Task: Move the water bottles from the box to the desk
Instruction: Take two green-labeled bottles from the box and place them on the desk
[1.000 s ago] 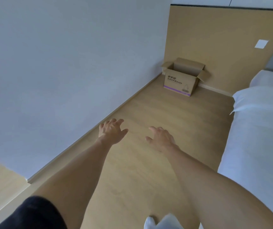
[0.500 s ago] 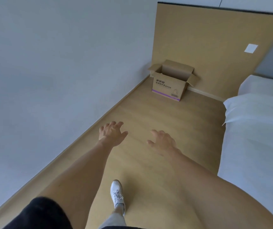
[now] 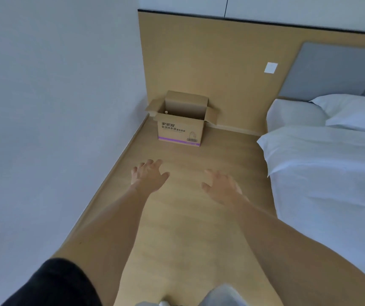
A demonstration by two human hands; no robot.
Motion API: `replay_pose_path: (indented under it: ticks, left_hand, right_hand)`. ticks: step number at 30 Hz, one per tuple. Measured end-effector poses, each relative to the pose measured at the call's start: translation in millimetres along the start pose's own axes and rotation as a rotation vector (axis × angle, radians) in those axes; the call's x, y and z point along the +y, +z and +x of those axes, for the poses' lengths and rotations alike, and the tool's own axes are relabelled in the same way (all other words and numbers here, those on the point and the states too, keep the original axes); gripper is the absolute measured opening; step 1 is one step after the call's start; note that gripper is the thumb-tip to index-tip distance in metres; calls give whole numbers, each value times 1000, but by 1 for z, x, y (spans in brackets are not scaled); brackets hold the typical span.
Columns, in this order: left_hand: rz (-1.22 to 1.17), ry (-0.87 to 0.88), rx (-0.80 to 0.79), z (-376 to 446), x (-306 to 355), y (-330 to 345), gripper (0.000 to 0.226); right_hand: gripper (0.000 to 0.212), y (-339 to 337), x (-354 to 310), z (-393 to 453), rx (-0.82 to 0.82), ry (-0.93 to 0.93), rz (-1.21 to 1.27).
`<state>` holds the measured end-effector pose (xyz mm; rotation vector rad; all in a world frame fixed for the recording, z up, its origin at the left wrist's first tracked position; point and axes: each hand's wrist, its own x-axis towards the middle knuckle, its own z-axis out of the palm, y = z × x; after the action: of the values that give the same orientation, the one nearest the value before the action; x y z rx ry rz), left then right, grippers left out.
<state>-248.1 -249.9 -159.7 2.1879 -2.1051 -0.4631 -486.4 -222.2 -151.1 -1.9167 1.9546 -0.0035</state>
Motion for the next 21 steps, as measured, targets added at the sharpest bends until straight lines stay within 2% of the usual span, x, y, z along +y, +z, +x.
replay_pose_path:
  ticks: [10, 21]
  left_hand:
    - [56, 95, -59, 151, 21, 0, 53]
    - [75, -75, -42, 355, 19, -37, 55]
  right_hand:
    - [59, -18, -2, 140, -21, 64, 38]
    - [62, -69, -2, 370, -89, -7, 112]
